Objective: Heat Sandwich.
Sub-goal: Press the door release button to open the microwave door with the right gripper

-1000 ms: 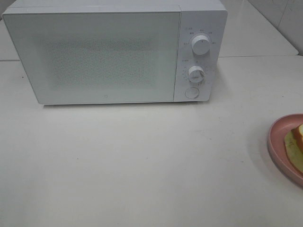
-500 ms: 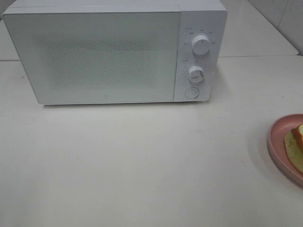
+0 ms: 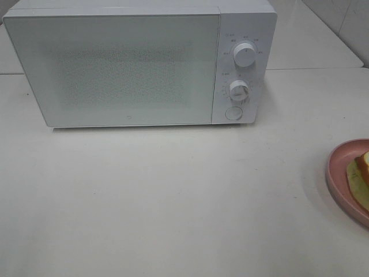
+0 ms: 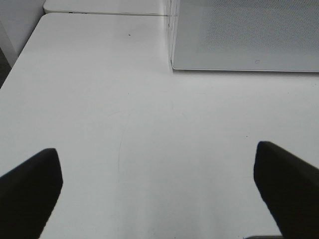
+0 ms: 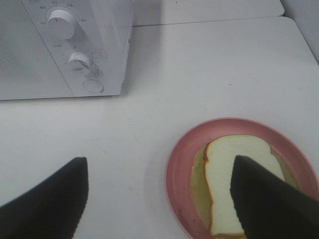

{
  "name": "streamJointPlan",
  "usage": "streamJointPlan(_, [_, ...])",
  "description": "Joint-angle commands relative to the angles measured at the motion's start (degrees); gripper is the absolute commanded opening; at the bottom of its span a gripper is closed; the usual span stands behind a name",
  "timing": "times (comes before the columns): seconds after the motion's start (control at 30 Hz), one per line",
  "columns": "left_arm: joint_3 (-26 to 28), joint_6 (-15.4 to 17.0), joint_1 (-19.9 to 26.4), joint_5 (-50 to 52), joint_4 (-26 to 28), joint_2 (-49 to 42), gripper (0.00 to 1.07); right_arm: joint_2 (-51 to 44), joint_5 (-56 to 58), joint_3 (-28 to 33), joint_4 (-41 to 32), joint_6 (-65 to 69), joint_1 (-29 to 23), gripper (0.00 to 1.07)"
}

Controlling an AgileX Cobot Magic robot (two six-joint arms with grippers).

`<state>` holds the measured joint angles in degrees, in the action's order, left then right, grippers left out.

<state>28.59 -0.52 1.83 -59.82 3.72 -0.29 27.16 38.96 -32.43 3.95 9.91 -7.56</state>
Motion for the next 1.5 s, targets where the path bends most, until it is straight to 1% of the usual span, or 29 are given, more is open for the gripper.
streamJointPlan(0.03, [-0.23,0.0,0.17,0.57,0.17,-1.43,0.99,4.76,-4.93,-0.23,0.06,-0.46,0.17,0.76])
streamJointPlan(0.17, [-0.23,0.0,0.17,0.57,0.17,-1.43,0.99,8.08,-8.02,-0.23,0.06,-0.46,0.17,0.76])
streamJointPlan(0.2, [-0.23,0.0,0.17,0.57,0.17,-1.43,0.99,10.49,-9.97,-0.23,0.06,-0.46,0.17,0.76])
streamJointPlan(0.33, [-0.23,0.0,0.17,0.57,0.17,-1.43,0.99,15.18,-13.46,-0.23,0.06,-0.46,0.17,0.76])
streamJointPlan(0.37, [-0.23,0.0,0.17,0.57,0.17,-1.43,0.99,15.18,-13.46,-0.23,0.06,-0.46,0.17,0.76])
streamJointPlan(0.5, [-0.23,0.0,0.17,0.57,0.17,-1.43,0.99,21.77,-18.56,-0.23,0.06,-0.46,0.17,0.75])
streamJointPlan(0.77, [-0.23,0.0,0.17,0.57,0.17,-1.43,0.99,28.76,-25.5,-0.23,0.06,-0.4,0.17,0.75])
streamJointPlan(0.93, [-0.23,0.0,0.17,0.57,0.17,-1.43,0.99,33.63,-31.86,-0.23,0.06,-0.17,0.17,0.75])
streamJointPlan(0.97, [-0.23,0.0,0.17,0.57,0.17,-1.43,0.99,35.64,-34.95,-0.23,0.06,-0.17,0.17,0.75])
streamJointPlan(1.1, [-0.23,0.0,0.17,0.57,0.17,-1.43,0.99,38.9,-38.96,-0.23,0.06,-0.17,0.17,0.75])
streamJointPlan(1.13, [-0.23,0.0,0.17,0.57,0.17,-1.43,0.99,41.25,-41.83,-0.23,0.06,-0.17,0.11,0.75])
streamJointPlan(1.23, [-0.23,0.0,0.17,0.57,0.17,-1.43,0.99,43.03,-44.92,0.0,0.06,-0.17,-0.06,0.75])
streamJointPlan(1.27, [-0.23,0.0,0.17,0.57,0.17,-1.43,0.99,43.77,-46.81,0.4,0.06,-0.17,-0.57,0.75])
streamJointPlan(1.3, [-0.23,0.0,0.17,0.57,0.17,-1.43,0.99,44.92,-51.39,1.43,0.06,-0.97,-2.29,0.75])
streamJointPlan(1.33, [-0.23,0.0,0.17,0.57,0.17,-1.43,0.99,44.92,-51.39,1.43,0.06,-0.97,-2.29,0.75])
streamJointPlan(1.43, [-0.23,0.0,0.17,0.57,0.17,-1.43,0.99,46.52,-56.84,3.09,-0.57,-3.32,-5.33,0.75])
streamJointPlan(1.5, [-0.23,0.0,0.17,0.57,0.17,-1.43,0.99,47.9,-61.08,4.58,-4.35,-6.36,-7.96,0.75])
